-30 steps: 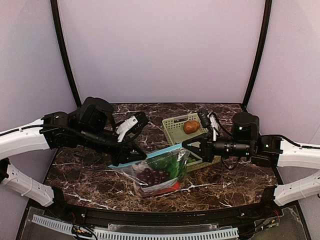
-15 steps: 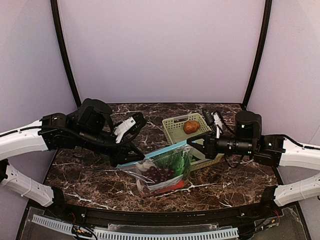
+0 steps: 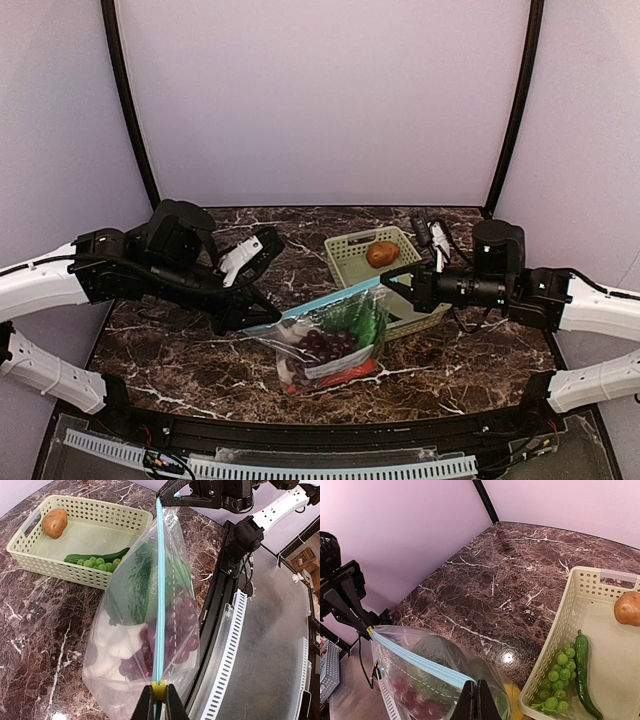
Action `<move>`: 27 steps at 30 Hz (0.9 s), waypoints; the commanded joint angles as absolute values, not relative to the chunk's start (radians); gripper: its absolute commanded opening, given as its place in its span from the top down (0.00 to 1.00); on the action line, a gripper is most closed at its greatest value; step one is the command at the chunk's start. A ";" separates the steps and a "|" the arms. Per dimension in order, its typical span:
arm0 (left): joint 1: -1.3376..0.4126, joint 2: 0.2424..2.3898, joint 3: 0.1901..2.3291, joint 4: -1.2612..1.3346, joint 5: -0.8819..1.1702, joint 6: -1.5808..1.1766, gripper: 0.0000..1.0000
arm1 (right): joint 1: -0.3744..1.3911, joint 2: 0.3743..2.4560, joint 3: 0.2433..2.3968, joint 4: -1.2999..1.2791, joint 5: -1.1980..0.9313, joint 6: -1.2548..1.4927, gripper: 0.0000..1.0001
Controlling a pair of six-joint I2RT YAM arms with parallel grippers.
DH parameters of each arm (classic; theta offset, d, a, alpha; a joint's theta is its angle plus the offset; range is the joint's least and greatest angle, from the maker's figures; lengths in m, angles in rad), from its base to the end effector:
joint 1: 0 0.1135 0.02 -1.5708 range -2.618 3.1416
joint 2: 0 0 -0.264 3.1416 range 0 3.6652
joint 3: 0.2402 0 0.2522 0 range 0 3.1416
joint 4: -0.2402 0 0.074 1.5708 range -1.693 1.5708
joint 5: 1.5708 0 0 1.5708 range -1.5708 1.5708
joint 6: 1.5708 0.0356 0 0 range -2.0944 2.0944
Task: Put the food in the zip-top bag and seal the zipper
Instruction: Zip the zipper of the food storage bag.
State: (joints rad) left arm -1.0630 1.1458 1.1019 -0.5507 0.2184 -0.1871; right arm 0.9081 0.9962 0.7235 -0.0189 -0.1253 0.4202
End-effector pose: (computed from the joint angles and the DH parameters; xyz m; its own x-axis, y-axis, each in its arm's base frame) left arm 0.1141 -0.2210 0.3423 -0.4425 0.4218 -0.7913 0.8733 0.4034 -0.2733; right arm 0.1400 0.1866 0.2955 -0.5106 0.0036 -0.8598 -0.7092 0.5636 0.4235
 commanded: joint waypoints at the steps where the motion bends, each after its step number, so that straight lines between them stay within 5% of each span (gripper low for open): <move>1: -1.058 1.095 1.074 -0.671 0.217 -0.194 0.99 | 0.863 0.962 0.721 -0.028 -0.004 0.432 1.00; 27: -1.055 1.066 1.066 -0.707 0.201 -0.196 0.99 | 0.811 0.915 0.700 -0.063 0.032 0.459 1.00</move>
State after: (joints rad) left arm -1.0626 1.1061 1.0855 -0.5961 0.2050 -0.1917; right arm 0.8497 0.9436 0.7105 -0.0769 -0.0780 0.4496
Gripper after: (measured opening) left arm 0.056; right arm 0.006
